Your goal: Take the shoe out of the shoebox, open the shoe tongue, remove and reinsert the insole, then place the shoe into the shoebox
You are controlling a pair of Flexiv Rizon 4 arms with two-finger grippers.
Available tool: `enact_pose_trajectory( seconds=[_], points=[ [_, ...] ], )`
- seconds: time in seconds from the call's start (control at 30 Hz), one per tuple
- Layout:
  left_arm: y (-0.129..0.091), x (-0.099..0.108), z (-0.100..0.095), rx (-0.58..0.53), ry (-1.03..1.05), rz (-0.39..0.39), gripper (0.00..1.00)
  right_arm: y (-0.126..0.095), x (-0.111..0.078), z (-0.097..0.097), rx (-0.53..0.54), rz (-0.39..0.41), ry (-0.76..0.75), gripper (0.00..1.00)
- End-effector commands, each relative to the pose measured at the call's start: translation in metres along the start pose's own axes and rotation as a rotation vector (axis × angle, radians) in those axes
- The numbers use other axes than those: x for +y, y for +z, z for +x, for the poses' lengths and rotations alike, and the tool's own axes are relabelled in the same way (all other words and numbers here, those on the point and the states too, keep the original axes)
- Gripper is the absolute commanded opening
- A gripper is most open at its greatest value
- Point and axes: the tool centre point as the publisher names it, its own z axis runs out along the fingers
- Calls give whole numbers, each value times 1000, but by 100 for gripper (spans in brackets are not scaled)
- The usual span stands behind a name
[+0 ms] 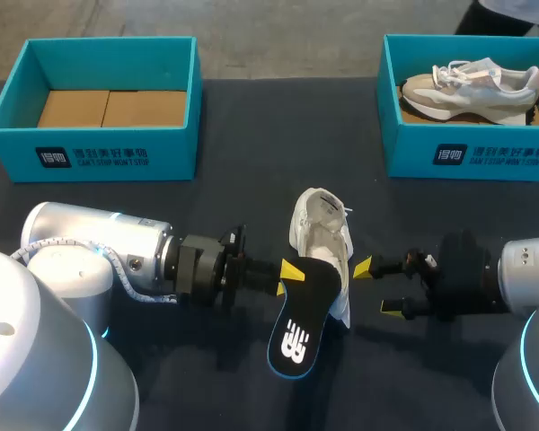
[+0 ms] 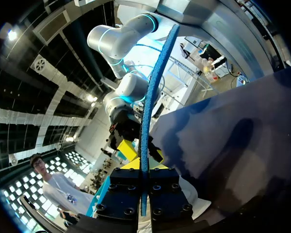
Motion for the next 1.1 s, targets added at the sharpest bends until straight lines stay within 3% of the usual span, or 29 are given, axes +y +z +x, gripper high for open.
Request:
enact_pose_trajectory(
  seconds=[0.03,0.27,0.53,0.73,1.1],
  points=[
    [4,-4,-6,24,-40,-12,0,-1,-1,1,-2,-3,0,100],
    [3,-7,-9,11,-124,-9,0,-1,-1,1,-2,-3,0,100],
    [2,-9,-5,-96,-159,55,0,-1,-1,1,-2,-3,0,100],
    [9,-13,-7,-110,-176,93,0,-1,-1,1,-2,-3,0,100],
    [11,-16,-10,-102,-199,83,0,-1,-1,1,-2,-3,0,100]
  ],
)
